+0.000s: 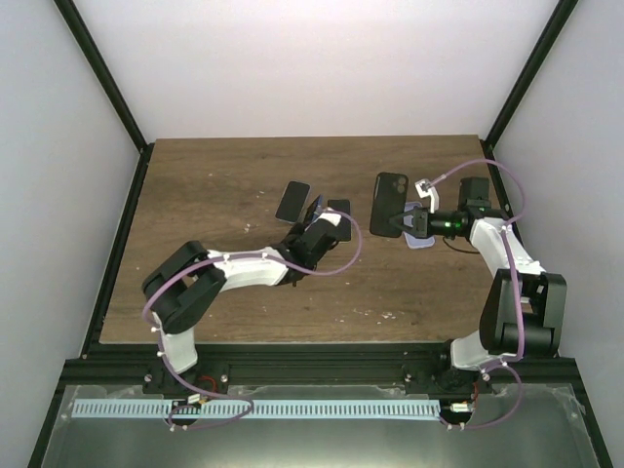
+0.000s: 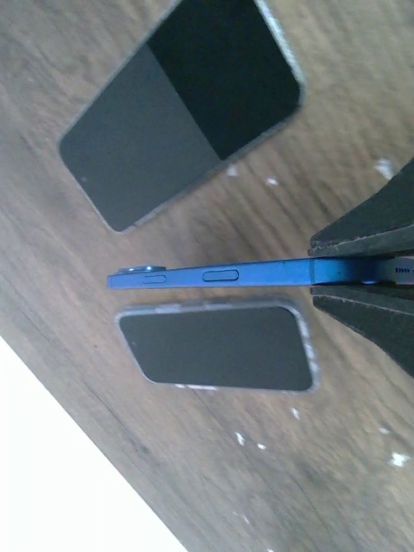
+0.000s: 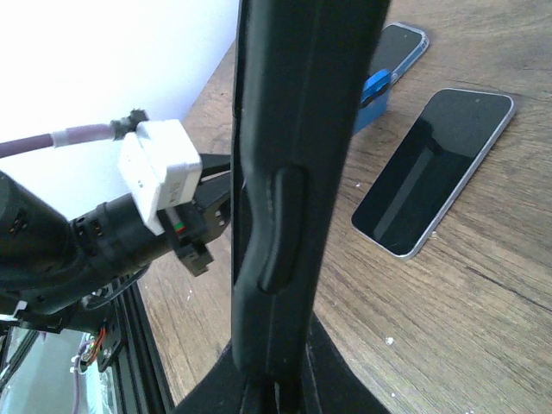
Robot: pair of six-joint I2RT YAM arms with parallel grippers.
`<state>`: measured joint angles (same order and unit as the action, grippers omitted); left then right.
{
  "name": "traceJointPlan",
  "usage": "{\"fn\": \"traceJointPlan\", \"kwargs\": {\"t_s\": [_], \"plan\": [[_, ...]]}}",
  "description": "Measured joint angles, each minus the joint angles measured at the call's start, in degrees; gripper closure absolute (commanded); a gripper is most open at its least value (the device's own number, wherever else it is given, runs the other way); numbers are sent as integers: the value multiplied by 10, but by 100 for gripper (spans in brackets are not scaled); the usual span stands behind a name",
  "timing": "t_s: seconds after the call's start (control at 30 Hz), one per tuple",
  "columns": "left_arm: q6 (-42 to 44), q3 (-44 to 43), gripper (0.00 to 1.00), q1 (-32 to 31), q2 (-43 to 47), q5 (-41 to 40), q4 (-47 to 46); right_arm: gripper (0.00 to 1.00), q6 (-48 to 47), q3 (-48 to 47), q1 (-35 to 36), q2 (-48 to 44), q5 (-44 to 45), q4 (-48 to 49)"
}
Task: Take the phone out of the phone case
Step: Move the phone to the center of the board.
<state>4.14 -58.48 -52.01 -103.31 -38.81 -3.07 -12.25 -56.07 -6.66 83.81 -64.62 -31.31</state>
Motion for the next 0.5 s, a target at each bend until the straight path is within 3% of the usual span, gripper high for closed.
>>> {"fn": "traceJointPlan", "kwargs": {"t_s": [0.17, 0.5], "plan": [[4, -44, 100, 15, -53, 29, -49, 95, -2, 4, -5, -2, 0, 1], [13, -11, 100, 44, -42, 32, -91, 95, 1, 11, -10, -3, -5, 1]]}}
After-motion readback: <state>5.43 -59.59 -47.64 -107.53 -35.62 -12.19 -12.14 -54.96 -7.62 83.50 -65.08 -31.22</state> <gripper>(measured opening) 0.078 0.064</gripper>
